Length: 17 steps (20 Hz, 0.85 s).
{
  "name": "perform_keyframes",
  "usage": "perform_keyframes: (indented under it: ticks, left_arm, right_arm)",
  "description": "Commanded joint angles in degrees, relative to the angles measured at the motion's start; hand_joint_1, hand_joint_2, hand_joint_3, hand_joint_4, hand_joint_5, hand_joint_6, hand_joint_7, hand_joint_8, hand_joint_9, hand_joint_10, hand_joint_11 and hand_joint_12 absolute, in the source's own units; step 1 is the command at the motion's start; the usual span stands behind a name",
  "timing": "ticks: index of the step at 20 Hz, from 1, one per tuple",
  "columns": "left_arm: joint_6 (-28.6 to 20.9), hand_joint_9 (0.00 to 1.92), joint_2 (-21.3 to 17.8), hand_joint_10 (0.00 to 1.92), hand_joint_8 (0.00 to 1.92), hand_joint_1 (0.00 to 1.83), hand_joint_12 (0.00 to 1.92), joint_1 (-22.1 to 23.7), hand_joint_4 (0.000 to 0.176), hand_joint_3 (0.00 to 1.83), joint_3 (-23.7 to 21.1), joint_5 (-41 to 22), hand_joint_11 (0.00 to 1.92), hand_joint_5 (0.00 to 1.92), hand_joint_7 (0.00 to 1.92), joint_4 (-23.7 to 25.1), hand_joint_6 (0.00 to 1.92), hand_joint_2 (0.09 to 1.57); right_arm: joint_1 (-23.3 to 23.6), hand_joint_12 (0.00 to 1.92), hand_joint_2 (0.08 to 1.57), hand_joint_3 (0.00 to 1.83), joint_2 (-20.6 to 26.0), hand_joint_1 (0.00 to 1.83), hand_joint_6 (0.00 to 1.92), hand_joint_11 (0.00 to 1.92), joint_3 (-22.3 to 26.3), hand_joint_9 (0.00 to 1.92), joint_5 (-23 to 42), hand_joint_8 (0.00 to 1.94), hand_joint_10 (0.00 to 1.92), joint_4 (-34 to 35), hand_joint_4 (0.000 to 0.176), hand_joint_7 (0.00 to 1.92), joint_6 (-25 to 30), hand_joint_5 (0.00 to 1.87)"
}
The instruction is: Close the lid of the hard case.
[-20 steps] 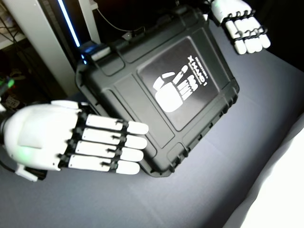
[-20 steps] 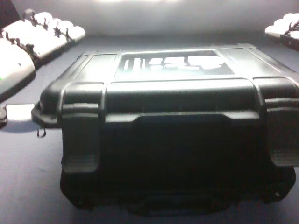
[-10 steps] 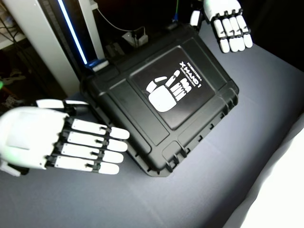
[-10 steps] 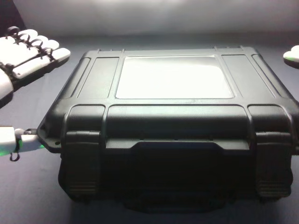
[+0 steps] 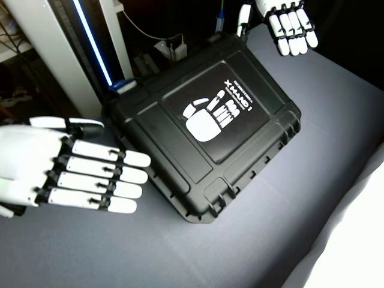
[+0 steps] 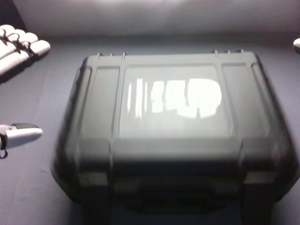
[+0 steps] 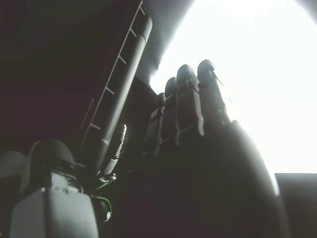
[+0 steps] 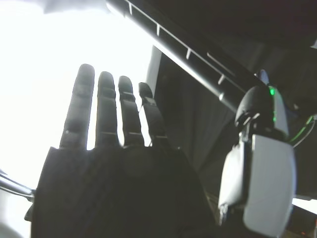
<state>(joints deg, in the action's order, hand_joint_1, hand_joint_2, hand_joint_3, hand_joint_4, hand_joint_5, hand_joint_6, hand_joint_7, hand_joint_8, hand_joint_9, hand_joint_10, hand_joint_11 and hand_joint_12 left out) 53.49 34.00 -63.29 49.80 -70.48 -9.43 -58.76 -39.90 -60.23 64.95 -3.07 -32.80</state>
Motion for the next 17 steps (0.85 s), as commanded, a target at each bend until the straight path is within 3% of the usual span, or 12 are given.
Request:
perform_keyframes:
  ticks: [1,6,10,13,15,17]
  left_arm:
    - [-0.1,0.00,-0.5,0.00,0.00,0.30,0.00,0.0,0.000,0.01,-0.1,-8.9,0.00,0.00,0.00,-1.8,0.00,1.15]
    - [-0.1,0.02,-0.8,0.01,0.00,0.30,0.00,-2.9,0.000,0.00,-0.7,-13.6,0.00,0.00,0.00,-4.5,0.00,1.12]
    - [-0.7,0.00,4.0,0.00,0.00,0.40,0.00,-0.5,0.000,0.00,1.5,-15.9,0.00,0.00,0.00,-5.3,0.00,1.12]
    - [-2.7,0.00,7.1,0.00,0.00,0.34,0.00,0.9,0.000,0.00,2.8,-18.6,0.00,0.00,0.01,-5.6,0.00,1.11]
    - [-4.1,0.00,8.4,0.00,0.00,0.46,0.00,1.3,0.000,0.01,3.1,-20.9,0.00,0.00,0.00,-5.7,0.00,1.13]
    - [-4.9,0.00,9.9,0.00,0.00,0.43,0.00,2.1,0.000,0.00,3.3,-23.4,0.00,0.00,0.00,-5.4,0.00,1.12]
  right_arm:
    - [0.3,0.06,1.02,0.01,0.0,0.44,0.00,0.01,-0.1,0.00,7.6,0.00,0.00,2.2,0.000,0.01,0.2,0.00]
    - [0.3,0.00,1.06,0.01,-0.1,0.50,0.00,0.01,-0.2,0.00,9.3,0.00,0.00,3.5,0.000,0.00,-0.6,0.00]
    - [0.3,0.00,1.03,0.00,-3.0,0.55,0.01,0.01,-1.5,0.00,13.3,0.01,0.00,5.2,0.000,0.03,-0.6,0.04]
    - [0.3,0.03,1.04,0.00,-5.3,0.63,0.02,0.07,-1.6,0.03,18.8,0.01,0.01,7.7,0.000,0.05,-0.6,0.08]
    - [0.3,0.07,1.01,0.00,-6.5,0.50,0.01,0.13,-1.3,0.08,23.1,0.01,0.01,9.0,0.000,0.08,-0.6,0.11]
    - [0.3,0.09,1.01,0.00,-7.4,0.54,0.01,0.16,-0.9,0.12,27.2,0.00,0.01,9.9,0.000,0.12,-0.7,0.16]
